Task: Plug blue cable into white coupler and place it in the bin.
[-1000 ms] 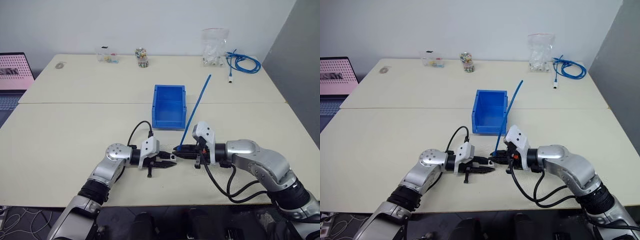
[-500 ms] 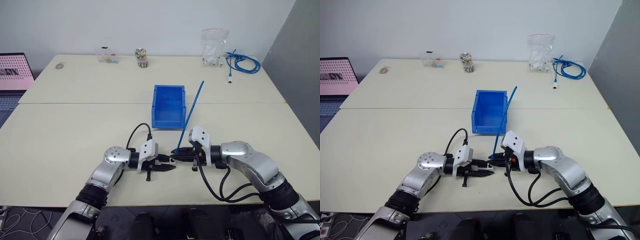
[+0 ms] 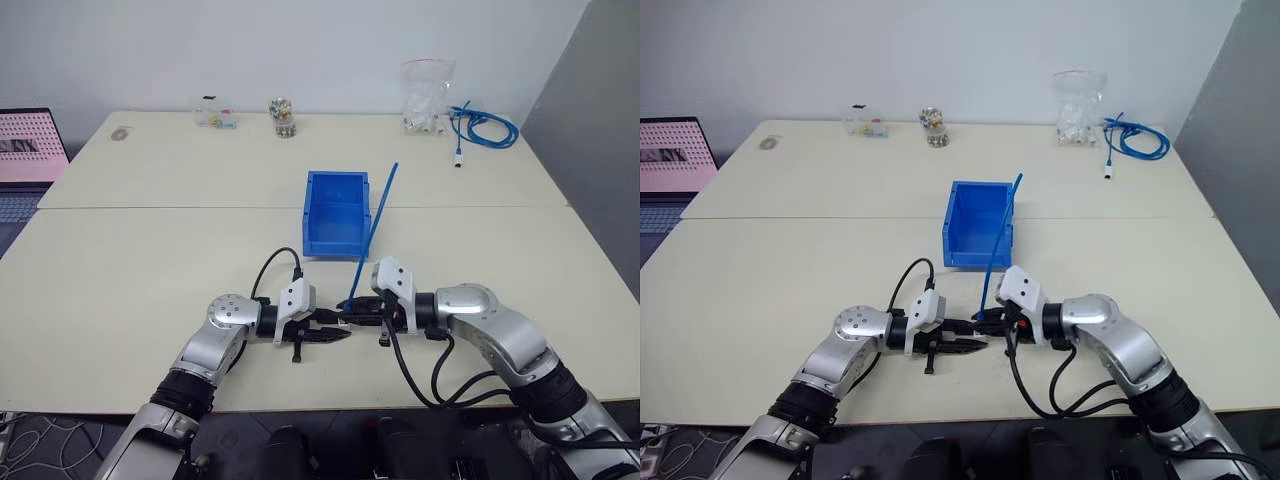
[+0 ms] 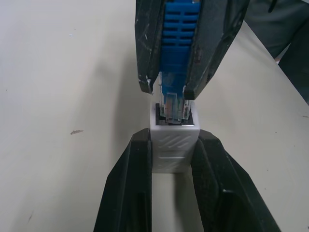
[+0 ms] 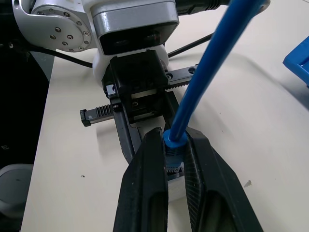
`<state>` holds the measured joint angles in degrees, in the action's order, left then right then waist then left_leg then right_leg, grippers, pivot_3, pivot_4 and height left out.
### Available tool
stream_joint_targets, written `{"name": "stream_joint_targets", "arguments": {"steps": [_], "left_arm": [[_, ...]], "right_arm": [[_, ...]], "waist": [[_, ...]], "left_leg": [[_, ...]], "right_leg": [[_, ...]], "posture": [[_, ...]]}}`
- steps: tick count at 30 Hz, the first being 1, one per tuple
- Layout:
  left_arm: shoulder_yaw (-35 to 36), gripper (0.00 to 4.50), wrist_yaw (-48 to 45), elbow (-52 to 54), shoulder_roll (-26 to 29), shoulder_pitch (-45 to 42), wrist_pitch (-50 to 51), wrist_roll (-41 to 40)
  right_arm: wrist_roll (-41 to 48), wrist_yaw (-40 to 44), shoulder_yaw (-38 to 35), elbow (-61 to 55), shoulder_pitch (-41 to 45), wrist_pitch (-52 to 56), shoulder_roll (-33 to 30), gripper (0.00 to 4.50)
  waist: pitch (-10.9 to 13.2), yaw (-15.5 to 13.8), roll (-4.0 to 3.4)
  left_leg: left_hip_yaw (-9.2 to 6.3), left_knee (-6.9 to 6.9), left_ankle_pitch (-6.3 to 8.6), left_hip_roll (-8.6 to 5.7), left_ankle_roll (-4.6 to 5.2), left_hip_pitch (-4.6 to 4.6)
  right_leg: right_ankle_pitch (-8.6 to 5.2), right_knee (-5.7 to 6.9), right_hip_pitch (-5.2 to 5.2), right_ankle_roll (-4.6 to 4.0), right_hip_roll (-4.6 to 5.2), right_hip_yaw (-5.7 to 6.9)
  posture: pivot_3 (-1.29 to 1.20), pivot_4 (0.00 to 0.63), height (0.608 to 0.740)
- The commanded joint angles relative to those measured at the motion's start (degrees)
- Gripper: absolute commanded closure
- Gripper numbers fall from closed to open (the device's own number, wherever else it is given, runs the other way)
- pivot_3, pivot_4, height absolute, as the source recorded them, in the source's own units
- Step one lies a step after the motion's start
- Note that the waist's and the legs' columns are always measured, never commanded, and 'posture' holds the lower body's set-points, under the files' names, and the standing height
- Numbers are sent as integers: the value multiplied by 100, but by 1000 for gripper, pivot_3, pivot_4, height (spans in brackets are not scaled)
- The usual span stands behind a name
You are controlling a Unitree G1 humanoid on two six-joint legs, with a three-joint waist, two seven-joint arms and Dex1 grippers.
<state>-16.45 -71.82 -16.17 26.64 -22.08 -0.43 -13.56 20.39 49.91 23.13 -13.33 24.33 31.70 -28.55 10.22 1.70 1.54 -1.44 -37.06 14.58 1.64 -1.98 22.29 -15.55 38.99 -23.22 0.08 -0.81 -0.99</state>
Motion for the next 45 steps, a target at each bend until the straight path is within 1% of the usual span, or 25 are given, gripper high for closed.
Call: {"name": "stream_joint_targets", "arguments": {"steps": [1,5,8,12,14,17,21,27,31,35,37,38,41,43,45], "left_arm": [[0,3716,19,131,20,112,83,71],[-4,3716,0,256,62,177,136,45],[-23,3716,-6,289,91,181,97,87],[-35,3716,-19,315,102,179,119,88],[-28,3716,-10,313,100,172,120,98],[-10,3716,15,309,88,165,122,105],[-2,3716,39,351,89,184,136,101],[32,3716,60,448,138,262,149,88],[41,3716,98,480,118,278,146,101],[98,3716,174,477,87,259,106,113],[258,3008,235,677,142,267,318,-46],[329,2831,282,817,168,281,435,-122],[820,2150,846,1929,187,476,1395,-731],[1363,1700,1359,3149,379,880,2223,-1299],[1953,1260,2031,3941,426,1267,2783,-1644]], "right_arm": [[-229,195,190,187,-118,-82,-56,4323],[-459,420,312,416,-38,-383,-79,4323],[-826,687,482,719,118,-839,-208,4323],[-1212,1240,680,1216,477,-1508,-389,4323],[-1279,1376,724,1393,594,-1663,-357,4323],[-1249,1517,744,1591,742,-1655,-221,4323],[-983,1657,664,1634,802,-1172,-24,4323],[-961,1841,741,1618,436,-855,-86,4323],[-1139,1643,750,1870,186,-1028,-19,4323],[-1173,1385,531,1890,113,-1128,71,4323],[-958,1105,179,1674,194,-873,192,4323],[-829,983,-6,1544,227,-725,236,4323],[-322,710,-609,923,350,-86,283,4323],[516,486,-1278,549,789,1023,369,4323],[1224,4,-1968,793,1535,2049,743,4323]], "waist": [[-1,0,-1],[-3,0,0],[-4,6,0],[-6,7,2],[-6,2,0],[-6,1,1],[-7,2,1],[-13,1,0],[-43,2,3],[-64,4,3],[-66,5,1],[-66,6,1],[-61,2,-1],[-43,6,5],[-15,57,-3]], "left_leg": [[0,0,0,0,0,0],[2,1,0,1,0,0],[3,1,0,0,0,-4],[6,3,0,0,0,-16],[5,4,0,-1,0,-18],[6,3,0,1,0,-18],[4,2,0,3,0,-20],[3,4,0,4,0,-22],[3,6,1,4,0,-23],[3,6,1,2,0,-30],[5,6,1,2,0,-35],[5,6,1,2,0,-35],[-3,4,0,15,-1,-32],[-6,3,0,23,-1,-25],[-12,4,-1,38,-3,-20]], "right_leg": [[0,0,0,0,0,0],[0,-1,0,0,0,-3],[0,-1,0,0,0,-4],[0,1,6,0,-2,-3],[-1,1,8,-1,-4,-3],[-1,1,9,-2,-3,-5],[0,4,10,-3,-2,-6],[-1,5,11,-6,-2,-5],[-2,0,12,-8,1,-10],[-3,1,16,-8,1,-10],[-3,2,18,-8,0,-11],[-2,3,18,-8,-1,-11],[0,10,17,-9,2,-8],[1,13,11,-9,6,-6],[2,15,1,-9,18,-20]], "posture": [[0,150,740],[0,150,740],[0,150,740],[0,150,740],[0,150,740],[0,150,740],[0,150,740],[0,150,740],[0,150,740],[0,150,740],[0,150,740],[0,150,740],[0,150,740],[0,150,740],[0,150,740]]}}
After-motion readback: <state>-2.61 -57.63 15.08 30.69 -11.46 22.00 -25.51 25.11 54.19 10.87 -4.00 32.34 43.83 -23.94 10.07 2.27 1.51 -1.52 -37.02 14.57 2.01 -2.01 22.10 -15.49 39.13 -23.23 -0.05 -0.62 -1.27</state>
